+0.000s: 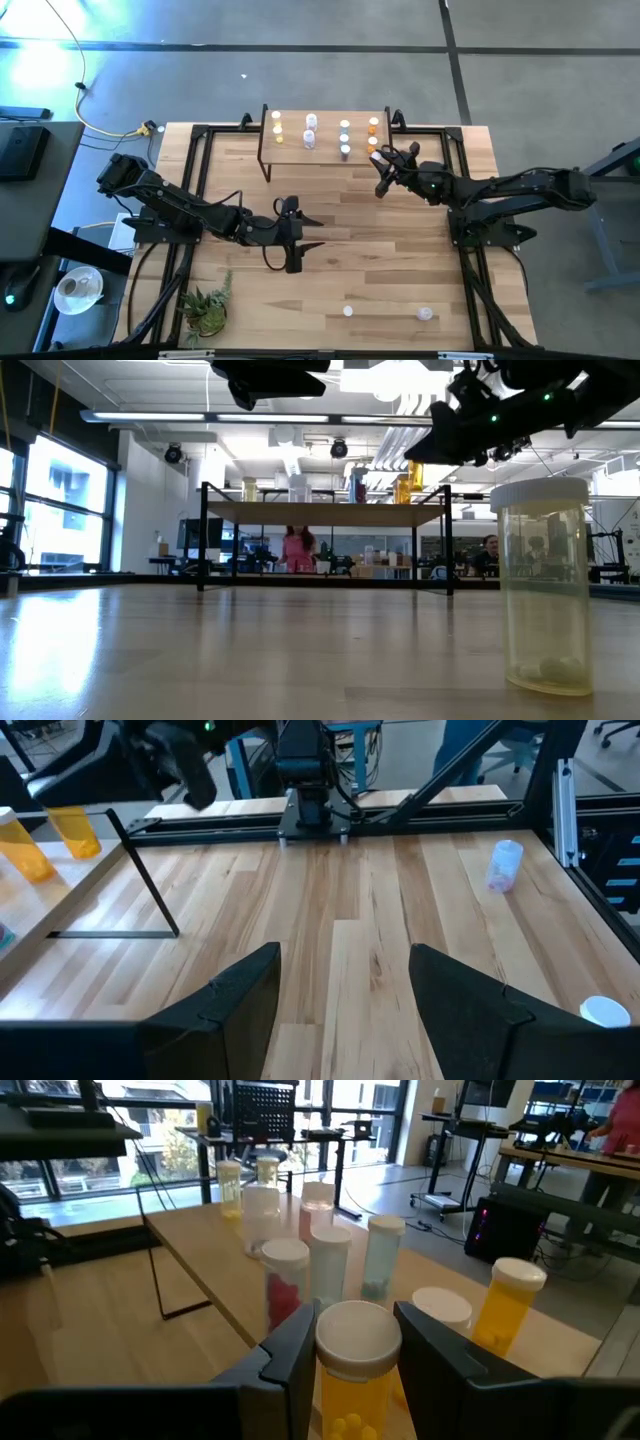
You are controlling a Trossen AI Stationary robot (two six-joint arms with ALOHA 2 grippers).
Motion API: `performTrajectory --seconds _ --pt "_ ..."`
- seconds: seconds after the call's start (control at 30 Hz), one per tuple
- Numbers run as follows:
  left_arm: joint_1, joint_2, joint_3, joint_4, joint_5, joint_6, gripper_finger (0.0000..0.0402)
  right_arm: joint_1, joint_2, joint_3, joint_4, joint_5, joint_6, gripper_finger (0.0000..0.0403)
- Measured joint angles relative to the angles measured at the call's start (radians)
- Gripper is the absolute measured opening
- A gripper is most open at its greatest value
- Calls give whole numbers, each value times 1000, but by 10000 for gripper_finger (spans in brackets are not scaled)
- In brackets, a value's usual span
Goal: Pick and place medicine bottles onto shelf by color
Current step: Put the orange pill bottle on the shelf aligned with the orange pill bottles
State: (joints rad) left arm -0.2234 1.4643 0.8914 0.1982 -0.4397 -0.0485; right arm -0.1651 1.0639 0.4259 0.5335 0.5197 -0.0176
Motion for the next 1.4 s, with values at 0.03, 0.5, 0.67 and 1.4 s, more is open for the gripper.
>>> performTrajectory --seconds 0.03,0.5,0.67,1.4 --pt "0 0 0 0 0 0 211 -7 15 0 8 -4 2 106" --pt "0 1 0 0 -2 0 211 -80 102 1 62 -21 68 106" --pt "0 1 0 0 -2 0 211 -101 102 1 62 -29 74 106" --pt "0 1 0 0 -2 0 211 -119 104 1 50 -84 89 143"
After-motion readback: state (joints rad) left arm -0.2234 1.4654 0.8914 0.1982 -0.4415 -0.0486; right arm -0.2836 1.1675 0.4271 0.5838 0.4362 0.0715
